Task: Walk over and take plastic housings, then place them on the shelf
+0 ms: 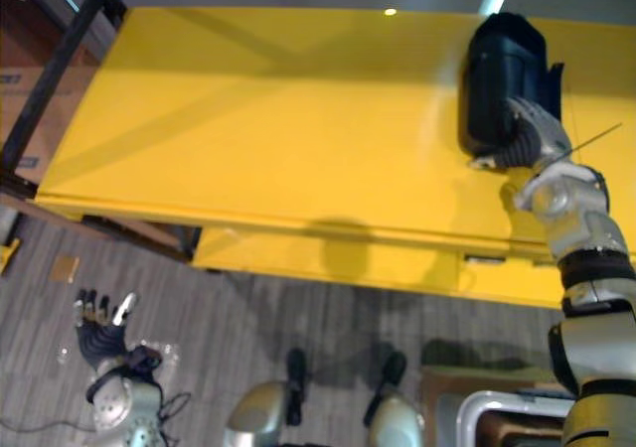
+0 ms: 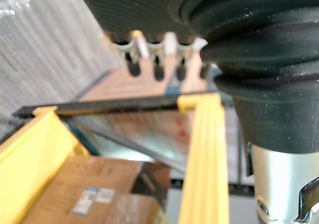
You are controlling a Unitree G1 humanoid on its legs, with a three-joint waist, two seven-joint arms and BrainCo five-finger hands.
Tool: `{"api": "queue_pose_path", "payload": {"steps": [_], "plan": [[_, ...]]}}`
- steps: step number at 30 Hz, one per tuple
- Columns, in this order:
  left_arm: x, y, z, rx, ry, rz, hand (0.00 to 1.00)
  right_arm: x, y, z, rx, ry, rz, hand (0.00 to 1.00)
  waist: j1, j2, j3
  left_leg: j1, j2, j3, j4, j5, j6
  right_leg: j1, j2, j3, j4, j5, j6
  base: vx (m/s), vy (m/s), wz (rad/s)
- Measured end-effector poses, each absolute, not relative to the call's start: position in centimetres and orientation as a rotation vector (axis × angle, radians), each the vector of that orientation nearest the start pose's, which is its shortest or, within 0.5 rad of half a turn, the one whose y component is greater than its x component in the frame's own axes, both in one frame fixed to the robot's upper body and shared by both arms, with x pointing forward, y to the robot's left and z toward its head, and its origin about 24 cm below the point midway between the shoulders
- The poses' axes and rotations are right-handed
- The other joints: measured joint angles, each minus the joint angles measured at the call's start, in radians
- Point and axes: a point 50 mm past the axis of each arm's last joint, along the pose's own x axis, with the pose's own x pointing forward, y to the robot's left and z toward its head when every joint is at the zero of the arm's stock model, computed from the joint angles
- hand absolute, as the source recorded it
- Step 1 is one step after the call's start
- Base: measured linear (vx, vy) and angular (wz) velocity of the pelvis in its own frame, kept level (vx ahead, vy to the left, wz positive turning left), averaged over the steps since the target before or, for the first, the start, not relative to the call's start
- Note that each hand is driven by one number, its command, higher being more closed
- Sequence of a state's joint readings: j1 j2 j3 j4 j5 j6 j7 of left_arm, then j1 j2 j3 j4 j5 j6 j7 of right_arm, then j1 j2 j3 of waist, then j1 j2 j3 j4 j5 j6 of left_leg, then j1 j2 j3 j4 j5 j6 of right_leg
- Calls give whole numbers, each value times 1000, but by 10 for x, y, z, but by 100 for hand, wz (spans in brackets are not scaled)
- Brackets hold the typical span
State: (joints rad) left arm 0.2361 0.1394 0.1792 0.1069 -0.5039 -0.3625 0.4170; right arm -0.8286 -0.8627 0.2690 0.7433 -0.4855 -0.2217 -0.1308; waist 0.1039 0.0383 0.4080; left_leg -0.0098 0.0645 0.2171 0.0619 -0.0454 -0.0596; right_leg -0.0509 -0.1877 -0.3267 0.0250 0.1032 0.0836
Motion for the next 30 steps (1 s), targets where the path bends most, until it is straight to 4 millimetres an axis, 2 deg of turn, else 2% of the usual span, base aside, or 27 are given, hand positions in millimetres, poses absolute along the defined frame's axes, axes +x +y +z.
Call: {"api": "queue_pose_path", "payload": {"steps": [2, 4, 7, 9, 10, 11, 12, 13, 15, 16, 17, 18, 19, 20, 23, 24, 26, 30], "plan": [[173, 265, 3, -305, -35, 783, 0, 352, -282, 220, -1392, -355, -156, 0, -11, -5, 0, 11, 1, 10, -9, 0, 0, 2, 2, 9, -2, 0, 0, 12, -2, -11], [172, 266, 5, -304, -45, 785, 0, 339, -278, 225, -1390, -420, -160, 0, -26, -11, -1, 12, 1, 10, -16, 0, -1, 2, 4, 9, -5, 0, 0, 6, -2, -3], [163, 272, 8, -293, -55, 811, 0, 310, -284, 240, -1372, -514, -236, 0, -54, -21, -6, 20, 1, 18, -26, 0, -2, 6, 8, 14, -16, 2, 3, 19, -3, -7], [152, 280, 6, -277, -47, 853, 0, 278, -290, 261, -1300, -654, -365, 0, -76, -33, -18, 47, 4, 46, -42, -4, -7, 19, 17, 39, -37, 5, 7, 41, -5, -29], [150, 282, 6, -274, -47, 862, 0, 269, -293, 265, -1273, -686, -400, 0, -85, -37, -28, 46, 5, 47, -45, -4, -7, 18, 20, 39, -42, 6, 9, 50, -26, -20], [147, 283, 5, -277, -47, 880, 0, 252, -300, 267, -1207, -730, -473, 0, -102, -47, -52, 46, 7, 52, -53, -4, -8, 17, 31, 43, -53, 7, 10, 71, -35, -13], [145, 283, 3, -282, -40, 887, 0, 237, -307, 260, -1122, -740, -541, 0, -113, -63, -81, 49, 12, 63, -55, -8, -13, 17, 33, 52, -64, 9, 11, 83, -30, -16], [144, 282, 1, -286, -33, 890, 0, 231, -310, 254, -1066, -737, -566, 0, -120, -69, -95, 53, 14, 66, -55, -9, -15, 20, 36, 55, -68, 9, 11, 97, -15, -24], [142, 277, -12, -303, 24, 901, 0, 211, -316, 218, -820, -682, -608, 0, -153, -91, -133, 85, 20, 81, -55, -14, -21, 45, 45, 68, -79, 8, 11, 98, -18, -26], [140, 276, -16, -309, 45, 904, 0, 207, -316, 205, -760, -652, -618, 0, -158, -96, -139, 98, 22, 91, -55, -17, -23, 55, 48, 77, -83, 8, 11, 51, -18, -33], [135, 274, -30, -317, 106, 917, 0, 197, -315, 177, -654, -571, -637, 0, -169, -95, -171, 101, 26, 102, -54, -27, -22, 54, 54, 87, -91, 8, 11, 19, -12, -24], [132, 272, -37, -322, 138, 925, 0, 191, -316, 163, -588, -525, -651, 0, -177, -93, -181, 102, 27, 103, -54, -29, -23, 55, 55, 88, -92, 8, 11, 18, -7, -28], [127, 268, -49, -334, 198, 937, 0, 178, -316, 133, -456, -424, -695, 0, -183, -89, -189, 116, 29, 119, -55, -36, -23, 61, 60, 101, -94, 8, 11, 6, -9, -26], [121, 264, -58, -346, 245, 955, 0, 168, -314, 111, -359, -351, -739, 0, -184, -81, -195, 126, 31, 129, -54, -45, -25, 67, 67, 111, -100, 9, 12, -7, -6, -34], [95, 254, -91, -362, 422, 1031, 0, 136, -303, 51, -193, -138, -888, 0, -202, -53, -215, 166, 36, 183, -46, -65, -27, 80, 76, 163, -104, 10, 11, -49, 0, -54], [87, 252, -99, -354, 471, 1044, 0, 129, -298, 42, -178, -103, -897, 0, -206, -44, -221, 181, 42, 210, -32, -78, -30, 86, 83, 187, -104, 12, 10, -63, -10, -64], [79, 251, -106, -344, 517, 1055, 0, 125, -292, 35, -193, -89, -886, 0, -211, -41, -225, 204, 54, 244, -14, -95, -37, 95, 95, 223, -104, 16, 5, -61, -20, -61], [76, 247, -114, -333, 565, 1036, 0, 126, -286, 33, -201, -120, -858, 0, -230, -36, -235, 237, 65, 290, -9, -107, -52, 103, 107, 264, -113, 17, 0, -97, -32, -40]]}}
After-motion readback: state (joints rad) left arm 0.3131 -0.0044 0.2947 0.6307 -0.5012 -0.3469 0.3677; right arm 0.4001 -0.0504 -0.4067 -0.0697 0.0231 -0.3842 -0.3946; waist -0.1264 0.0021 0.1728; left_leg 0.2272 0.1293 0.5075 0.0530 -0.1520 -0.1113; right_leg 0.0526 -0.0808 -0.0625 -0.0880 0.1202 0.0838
